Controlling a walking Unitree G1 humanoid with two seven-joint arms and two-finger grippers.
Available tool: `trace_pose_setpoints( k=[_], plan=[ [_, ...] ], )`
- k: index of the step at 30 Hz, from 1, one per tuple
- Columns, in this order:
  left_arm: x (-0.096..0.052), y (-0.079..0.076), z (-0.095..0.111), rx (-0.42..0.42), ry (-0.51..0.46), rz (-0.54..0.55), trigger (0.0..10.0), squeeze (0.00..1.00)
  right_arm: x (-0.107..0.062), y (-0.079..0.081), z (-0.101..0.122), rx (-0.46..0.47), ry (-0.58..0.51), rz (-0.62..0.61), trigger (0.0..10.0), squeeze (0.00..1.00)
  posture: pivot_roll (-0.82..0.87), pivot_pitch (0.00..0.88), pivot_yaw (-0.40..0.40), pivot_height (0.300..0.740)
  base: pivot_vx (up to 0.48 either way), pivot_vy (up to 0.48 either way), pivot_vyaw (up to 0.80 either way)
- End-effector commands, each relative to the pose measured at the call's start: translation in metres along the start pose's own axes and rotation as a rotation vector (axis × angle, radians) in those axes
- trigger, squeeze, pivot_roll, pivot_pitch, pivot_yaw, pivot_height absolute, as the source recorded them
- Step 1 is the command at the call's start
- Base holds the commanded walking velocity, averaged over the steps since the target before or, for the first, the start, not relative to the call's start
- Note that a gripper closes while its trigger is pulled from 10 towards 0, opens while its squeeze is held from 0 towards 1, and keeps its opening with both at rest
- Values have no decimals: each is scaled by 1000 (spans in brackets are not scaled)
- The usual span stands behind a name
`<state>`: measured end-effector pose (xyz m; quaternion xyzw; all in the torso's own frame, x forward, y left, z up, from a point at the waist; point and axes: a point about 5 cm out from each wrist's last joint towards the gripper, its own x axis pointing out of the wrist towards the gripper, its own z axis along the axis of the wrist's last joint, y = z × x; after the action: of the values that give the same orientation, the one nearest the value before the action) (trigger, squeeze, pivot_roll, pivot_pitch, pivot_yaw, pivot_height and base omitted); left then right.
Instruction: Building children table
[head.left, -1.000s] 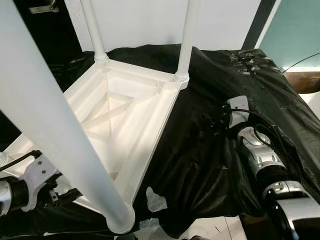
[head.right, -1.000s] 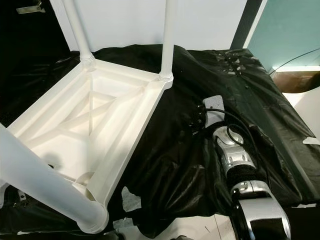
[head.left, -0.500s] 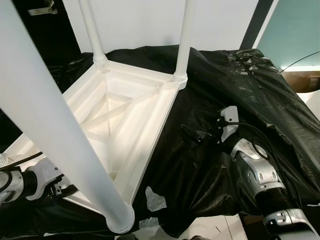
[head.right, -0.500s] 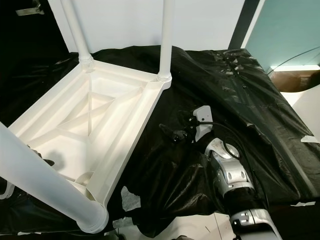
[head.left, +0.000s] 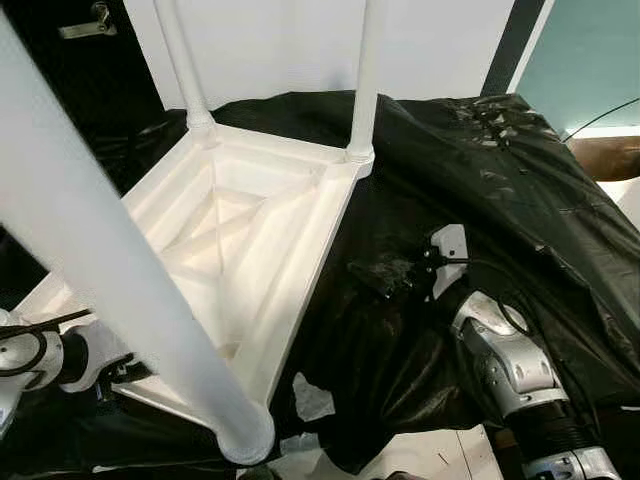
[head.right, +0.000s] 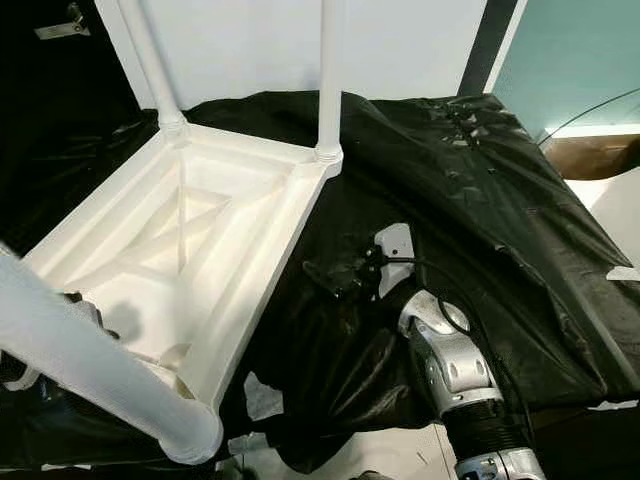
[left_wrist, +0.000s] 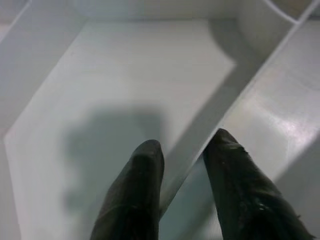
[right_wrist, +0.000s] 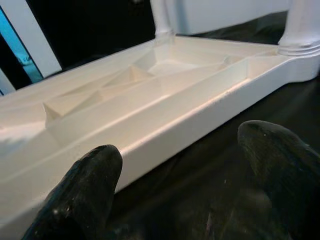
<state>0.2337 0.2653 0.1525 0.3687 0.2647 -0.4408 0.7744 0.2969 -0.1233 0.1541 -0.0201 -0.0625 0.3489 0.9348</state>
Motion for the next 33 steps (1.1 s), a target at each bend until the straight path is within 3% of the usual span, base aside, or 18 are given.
trace_pose_setpoints(
  k=[1, 7, 15, 16, 18, 19, 23, 24, 30, 31, 33],
  plan=[
    [9, -7, -7, -135, -29, 13, 0, 0, -2, 1, 3, 16, -3, -11, 10000, 0, 114, 99, -1, 740, 0, 0, 0],
    [14, -6, -2, -177, -60, 98, 0, 0, -4, 3, 8, 22, -19, -39, 10000, 0, 120, 105, 1, 740, 0, 0, 0],
    [18, -6, 0, -229, -55, 320, 0, 0, -6, 1, 9, 49, -44, -144, 10000, 0, 128, 112, -1, 740, 0, 0, 0],
    [18, -5, 1, -234, -48, 378, 471, 0, -10, -4, 8, 40, -47, -182, 10000, 0, 130, 113, -4, 740, 0, 0, 0],
    [18, -4, 2, -238, -44, 395, 471, 0, -11, -5, 8, 32, -46, -195, 10000, 0, 130, 113, -4, 740, 0, 0, 0],
    [19, -5, 4, -230, -45, 401, 10000, 0, -14, -8, 7, 28, -38, -217, 10000, 0, 130, 113, -4, 740, 0, 0, 0],
    [20, -7, 11, -251, -85, 420, 10000, 0, -22, -13, 2, 29, -18, -261, 10000, 0, 135, 119, -10, 740, 0, 0, 0],
    [18, -7, 14, -280, -114, 431, 10000, 1000, -24, -14, 0, 31, -10, -269, 10000, 0, 134, 120, -9, 740, 0, 0, 0],
    [14, -8, 20, -312, -181, 440, 10000, 1000, -30, -15, -2, 21, 4, -289, 10000, 0, 133, 121, -6, 740, 0, 0, 0],
    [9, -8, 23, -314, -222, 442, 10000, 0, -30, -16, -3, 21, 6, -295, 10000, 0, 131, 120, -1, 740, 0, 0, 0],
    [6, -8, 26, -316, -250, 443, 10000, 0, -31, -16, -3, 22, 7, -299, 10000, 0, 131, 120, -1, 740, 0, 0, 0]
  ],
)
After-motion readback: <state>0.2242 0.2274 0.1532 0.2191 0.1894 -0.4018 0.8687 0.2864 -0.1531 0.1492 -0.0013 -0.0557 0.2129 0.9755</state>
